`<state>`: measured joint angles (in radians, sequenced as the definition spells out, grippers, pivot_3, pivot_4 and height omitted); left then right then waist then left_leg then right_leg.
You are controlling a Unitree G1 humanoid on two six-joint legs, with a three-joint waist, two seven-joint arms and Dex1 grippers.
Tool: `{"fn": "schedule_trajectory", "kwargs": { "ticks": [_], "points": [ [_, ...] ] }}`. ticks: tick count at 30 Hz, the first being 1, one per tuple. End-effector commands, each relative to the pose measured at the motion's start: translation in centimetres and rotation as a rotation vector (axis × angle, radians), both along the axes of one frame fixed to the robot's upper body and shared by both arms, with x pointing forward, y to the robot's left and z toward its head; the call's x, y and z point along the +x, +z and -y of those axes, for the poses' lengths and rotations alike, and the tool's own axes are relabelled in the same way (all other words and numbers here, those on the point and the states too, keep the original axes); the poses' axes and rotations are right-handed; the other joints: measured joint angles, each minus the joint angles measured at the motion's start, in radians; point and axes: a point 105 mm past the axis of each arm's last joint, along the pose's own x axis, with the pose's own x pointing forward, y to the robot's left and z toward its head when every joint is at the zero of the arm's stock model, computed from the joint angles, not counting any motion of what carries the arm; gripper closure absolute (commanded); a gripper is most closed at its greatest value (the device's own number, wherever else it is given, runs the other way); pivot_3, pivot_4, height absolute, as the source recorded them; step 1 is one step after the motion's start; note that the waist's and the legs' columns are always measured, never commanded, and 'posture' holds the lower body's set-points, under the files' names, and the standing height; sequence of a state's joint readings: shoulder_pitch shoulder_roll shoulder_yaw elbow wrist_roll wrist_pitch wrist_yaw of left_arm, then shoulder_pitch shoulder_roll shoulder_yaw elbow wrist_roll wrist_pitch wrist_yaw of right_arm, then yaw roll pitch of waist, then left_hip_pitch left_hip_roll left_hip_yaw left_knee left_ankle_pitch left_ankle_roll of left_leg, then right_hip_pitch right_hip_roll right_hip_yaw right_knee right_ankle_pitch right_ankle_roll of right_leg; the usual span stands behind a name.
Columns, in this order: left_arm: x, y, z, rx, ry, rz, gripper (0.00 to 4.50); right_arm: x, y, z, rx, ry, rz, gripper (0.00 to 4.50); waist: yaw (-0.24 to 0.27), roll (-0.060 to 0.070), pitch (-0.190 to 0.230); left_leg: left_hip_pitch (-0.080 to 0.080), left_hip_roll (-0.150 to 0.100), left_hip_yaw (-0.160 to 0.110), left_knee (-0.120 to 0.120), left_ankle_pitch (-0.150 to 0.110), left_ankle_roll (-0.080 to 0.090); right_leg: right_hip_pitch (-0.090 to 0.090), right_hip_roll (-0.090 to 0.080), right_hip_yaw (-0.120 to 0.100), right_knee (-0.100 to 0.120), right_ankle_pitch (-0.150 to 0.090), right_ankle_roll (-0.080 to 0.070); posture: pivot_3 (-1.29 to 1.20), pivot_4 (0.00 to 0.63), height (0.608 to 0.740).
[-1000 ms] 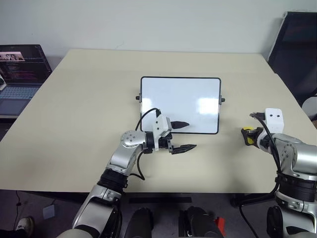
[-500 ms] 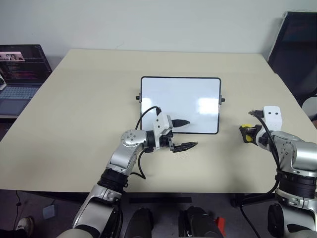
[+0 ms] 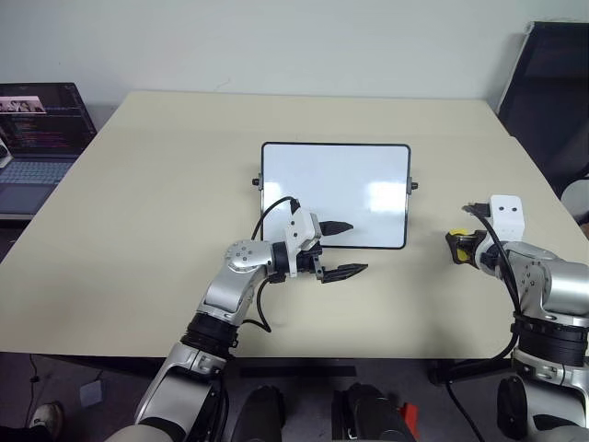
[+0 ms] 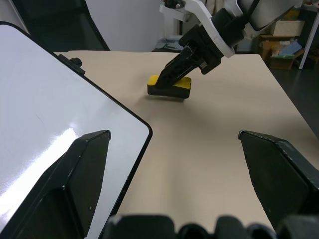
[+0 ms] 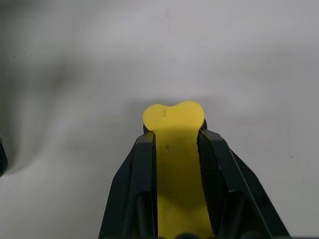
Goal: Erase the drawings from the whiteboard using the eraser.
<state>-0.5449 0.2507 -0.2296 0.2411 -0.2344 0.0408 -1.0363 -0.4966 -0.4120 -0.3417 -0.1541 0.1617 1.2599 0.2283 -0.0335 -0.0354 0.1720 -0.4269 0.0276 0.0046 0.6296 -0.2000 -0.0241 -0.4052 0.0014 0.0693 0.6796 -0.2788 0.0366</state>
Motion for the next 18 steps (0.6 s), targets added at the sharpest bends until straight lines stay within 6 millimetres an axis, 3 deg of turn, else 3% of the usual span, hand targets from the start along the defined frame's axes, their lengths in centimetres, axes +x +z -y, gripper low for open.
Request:
{"fn": "schedule_trajectory", "kwargs": {
  "ticks": [1, 13, 14, 18],
  "points": [
    [0.03, 1.61, 0.09, -0.030, -0.006, 0.050, 0.00, 0.37, 1.62, 0.28, 0.009, -0.008, 0.065, 3.45, 0.000, 0.000, 0.000, 0.000, 0.000, 0.000, 0.000, 0.000, 0.000, 0.000, 0.000, 0.000, 0.000, 0.000, 0.000, 0.00, 0.150, 0.740],
    [0.17, 1.62, 0.02, -0.031, -0.001, 0.052, 0.00, 0.45, 1.62, 0.24, -0.001, -0.006, 0.060, 3.45, 0.000, 0.000, 0.000, 0.000, 0.000, 0.000, 0.000, 0.000, 0.000, 0.000, 0.000, 0.000, 0.000, 0.000, 0.000, 0.00, 0.150, 0.740],
    [0.18, 1.61, 0.02, -0.030, -0.001, 0.052, 0.00, 0.48, 1.64, 0.18, 0.004, -0.004, 0.062, 3.18, 0.000, 0.000, 0.000, 0.000, 0.000, 0.000, 0.000, 0.000, 0.000, 0.000, 0.000, 0.000, 0.000, 0.000, 0.000, 0.00, 0.150, 0.740],
    [0.16, 1.61, -0.02, -0.030, 0.000, 0.053, 0.00, 0.74, 1.81, -0.17, 0.047, -0.007, 0.084, 3.18, 0.000, 0.000, 0.000, 0.000, 0.000, 0.000, 0.000, 0.000, 0.000, 0.000, 0.000, 0.000, 0.000, 0.000, 0.000, 0.00, 0.150, 0.740]
  ]
}}
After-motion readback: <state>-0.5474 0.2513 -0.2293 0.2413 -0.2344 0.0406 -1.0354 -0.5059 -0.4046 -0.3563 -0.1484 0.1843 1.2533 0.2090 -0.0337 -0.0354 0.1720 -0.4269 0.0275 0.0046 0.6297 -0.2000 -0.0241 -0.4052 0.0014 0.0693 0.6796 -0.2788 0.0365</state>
